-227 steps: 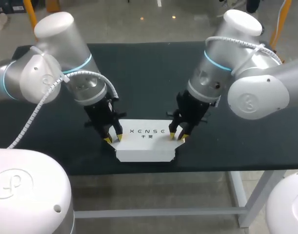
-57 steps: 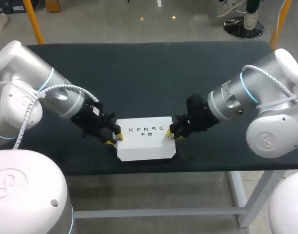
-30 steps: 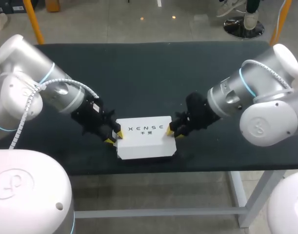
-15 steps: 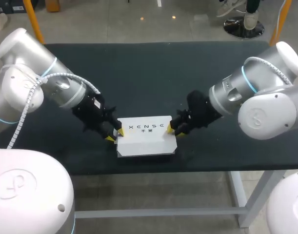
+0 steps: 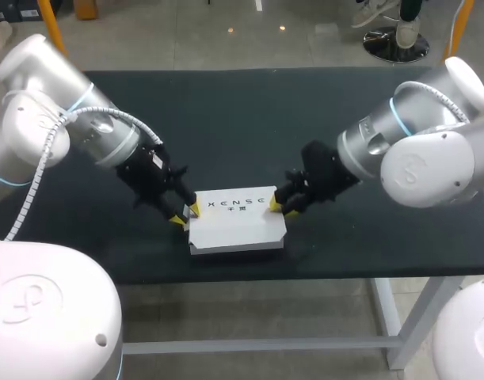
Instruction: Assemble the packaging by folding the flat box into shape, placing the metal phone stand inside, and closing the box properly
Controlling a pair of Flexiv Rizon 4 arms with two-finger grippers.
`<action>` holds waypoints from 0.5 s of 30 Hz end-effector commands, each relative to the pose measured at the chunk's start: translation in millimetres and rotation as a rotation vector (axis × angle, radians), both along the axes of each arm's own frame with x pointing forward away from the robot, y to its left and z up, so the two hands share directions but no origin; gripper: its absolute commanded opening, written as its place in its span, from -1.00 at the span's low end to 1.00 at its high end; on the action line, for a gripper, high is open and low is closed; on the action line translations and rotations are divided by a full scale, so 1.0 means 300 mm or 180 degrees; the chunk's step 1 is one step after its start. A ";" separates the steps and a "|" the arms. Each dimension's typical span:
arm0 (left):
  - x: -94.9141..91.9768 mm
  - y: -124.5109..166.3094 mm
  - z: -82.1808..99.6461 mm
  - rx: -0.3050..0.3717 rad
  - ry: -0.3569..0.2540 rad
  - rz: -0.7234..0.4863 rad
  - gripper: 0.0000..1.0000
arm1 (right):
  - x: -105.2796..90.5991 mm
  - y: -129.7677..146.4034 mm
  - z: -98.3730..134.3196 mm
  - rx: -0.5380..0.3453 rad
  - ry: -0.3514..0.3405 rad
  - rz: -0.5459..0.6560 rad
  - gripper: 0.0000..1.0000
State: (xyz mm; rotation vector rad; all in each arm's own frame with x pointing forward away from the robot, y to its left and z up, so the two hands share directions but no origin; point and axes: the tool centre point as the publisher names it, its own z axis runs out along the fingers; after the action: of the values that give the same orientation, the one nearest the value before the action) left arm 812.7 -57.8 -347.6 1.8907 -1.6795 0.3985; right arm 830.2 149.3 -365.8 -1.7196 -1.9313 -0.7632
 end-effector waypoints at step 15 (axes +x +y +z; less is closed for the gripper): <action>0.016 0.002 -0.002 0.0102 0.0046 -0.0008 -0.18 | 0.022 -0.001 -0.002 -0.0037 0.0425 0.0323 -0.21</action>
State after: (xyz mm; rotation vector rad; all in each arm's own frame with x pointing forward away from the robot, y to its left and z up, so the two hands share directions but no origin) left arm 820.2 -55.3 -349.9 1.8979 -1.6818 0.3624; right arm 832.4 150.7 -365.1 -1.6961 -1.9230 -0.6942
